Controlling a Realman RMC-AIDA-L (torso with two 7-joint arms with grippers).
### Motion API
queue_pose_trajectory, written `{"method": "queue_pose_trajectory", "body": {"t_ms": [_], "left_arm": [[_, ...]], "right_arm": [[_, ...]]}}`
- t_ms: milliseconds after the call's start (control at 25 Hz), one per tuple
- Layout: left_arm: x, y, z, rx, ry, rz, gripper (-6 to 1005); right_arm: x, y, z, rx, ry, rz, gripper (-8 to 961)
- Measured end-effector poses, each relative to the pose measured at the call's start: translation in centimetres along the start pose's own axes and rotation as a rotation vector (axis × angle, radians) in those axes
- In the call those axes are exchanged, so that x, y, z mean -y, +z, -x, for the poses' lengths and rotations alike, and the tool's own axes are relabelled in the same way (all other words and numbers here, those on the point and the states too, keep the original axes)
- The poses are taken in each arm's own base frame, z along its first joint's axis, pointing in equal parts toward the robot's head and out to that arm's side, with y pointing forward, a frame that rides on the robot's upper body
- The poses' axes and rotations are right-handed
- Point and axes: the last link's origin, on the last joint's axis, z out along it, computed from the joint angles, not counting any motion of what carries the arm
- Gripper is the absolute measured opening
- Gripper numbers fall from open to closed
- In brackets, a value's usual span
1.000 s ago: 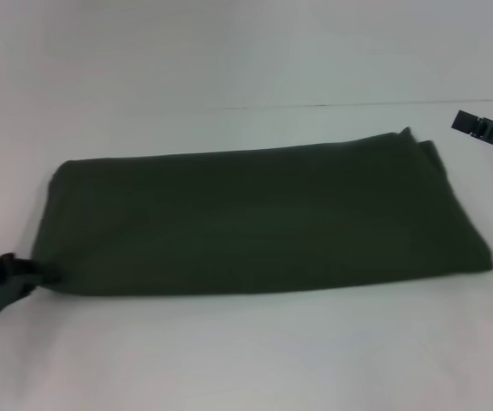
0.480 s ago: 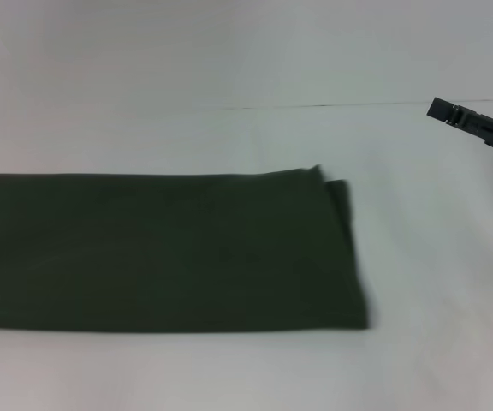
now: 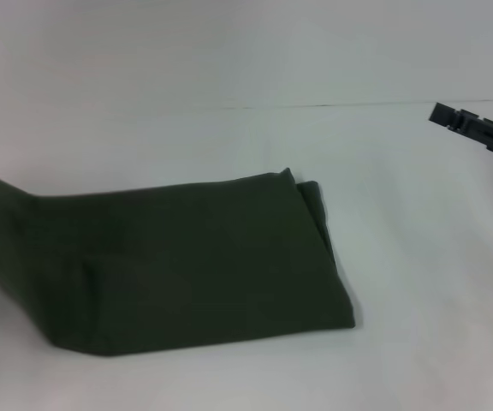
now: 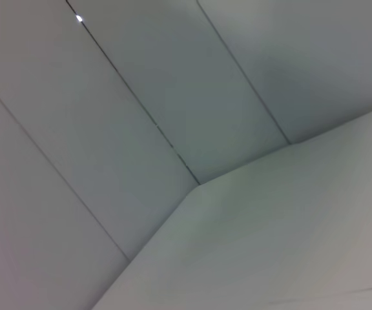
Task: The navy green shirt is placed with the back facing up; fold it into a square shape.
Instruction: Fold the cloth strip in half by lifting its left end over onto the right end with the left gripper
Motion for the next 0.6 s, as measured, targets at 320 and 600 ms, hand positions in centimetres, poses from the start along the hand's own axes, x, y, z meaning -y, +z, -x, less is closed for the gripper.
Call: {"method": "queue_pose_trajectory", "body": {"t_ms": [320,600], "left_arm": [[-6.3,16.8,4.4,0.291,0.063,0.259,37],[-5.6,24.3,11.9,0.347,-0.012,0.206,36]], "right_arm": [[0.6,-2.9,-0.5,-0.004,-0.018,-0.006,925],[1.3,-4.9,-0.3,0.007,-0.034,-0.027,925]]}}
